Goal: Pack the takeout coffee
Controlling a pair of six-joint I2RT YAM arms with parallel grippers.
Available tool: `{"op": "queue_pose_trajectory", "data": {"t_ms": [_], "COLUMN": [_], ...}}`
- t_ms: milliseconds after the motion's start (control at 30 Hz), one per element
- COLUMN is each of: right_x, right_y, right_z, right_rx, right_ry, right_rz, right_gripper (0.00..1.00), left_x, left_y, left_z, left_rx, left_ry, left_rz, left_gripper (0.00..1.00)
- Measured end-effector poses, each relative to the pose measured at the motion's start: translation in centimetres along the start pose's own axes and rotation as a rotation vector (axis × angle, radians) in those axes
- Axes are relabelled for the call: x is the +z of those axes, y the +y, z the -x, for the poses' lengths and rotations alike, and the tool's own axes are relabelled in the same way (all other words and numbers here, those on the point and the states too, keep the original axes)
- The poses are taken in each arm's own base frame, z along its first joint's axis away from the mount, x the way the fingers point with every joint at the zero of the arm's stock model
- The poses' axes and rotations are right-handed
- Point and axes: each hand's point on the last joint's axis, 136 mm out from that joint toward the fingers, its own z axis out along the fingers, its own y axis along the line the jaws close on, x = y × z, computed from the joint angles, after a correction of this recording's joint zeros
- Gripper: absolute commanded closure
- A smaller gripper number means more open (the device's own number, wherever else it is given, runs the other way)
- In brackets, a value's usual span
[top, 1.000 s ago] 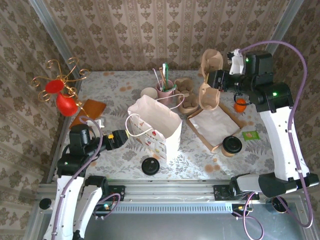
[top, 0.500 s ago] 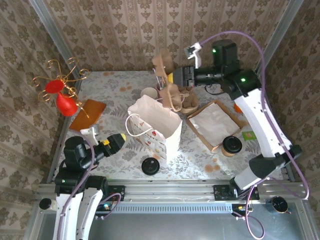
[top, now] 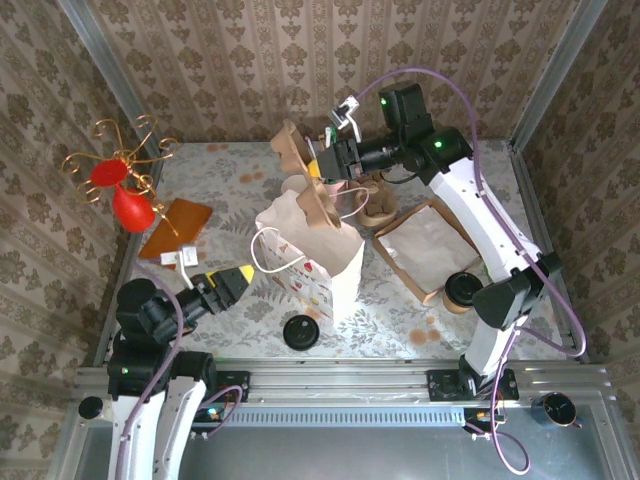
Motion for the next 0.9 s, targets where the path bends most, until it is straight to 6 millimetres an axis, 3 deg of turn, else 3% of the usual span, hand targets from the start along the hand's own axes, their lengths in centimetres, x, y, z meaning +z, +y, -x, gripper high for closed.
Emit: {"op": "queue_pose_trajectory", "data": {"t_ms": [267,333,567,900], "right_x": [1.5,1.9,3.5,3.8], "right_y": [-1.2,-1.3,-1.9,-3.6], "right_z": [-1.4,-1.8,-3.9,-6.4], "right_rx": [0.001,-0.006,-0.003,0.052], "right_ry": [0.091,0.122,0.239,0.324], "right_rz": [-0.004,-0.003,0.0,-0.034], "right_gripper": [0.62,0.62,0.62,0.62], "left_x": [3.6,4.6,6.0,5.9], "left_y": [-0.6,-0.9,-2.0,-1.7], "left_z": [2.4,1.8,-0.4,-0.5], "left_rx": [-0.042,-0.041,0.006,0.04], "left_ry": [0.09,0.139,0.242,0.232], "left_rz": [-0.064,-0.089,-0.141,-0.121], "left_gripper": [0.33,0.51,0.88,0.97]}}
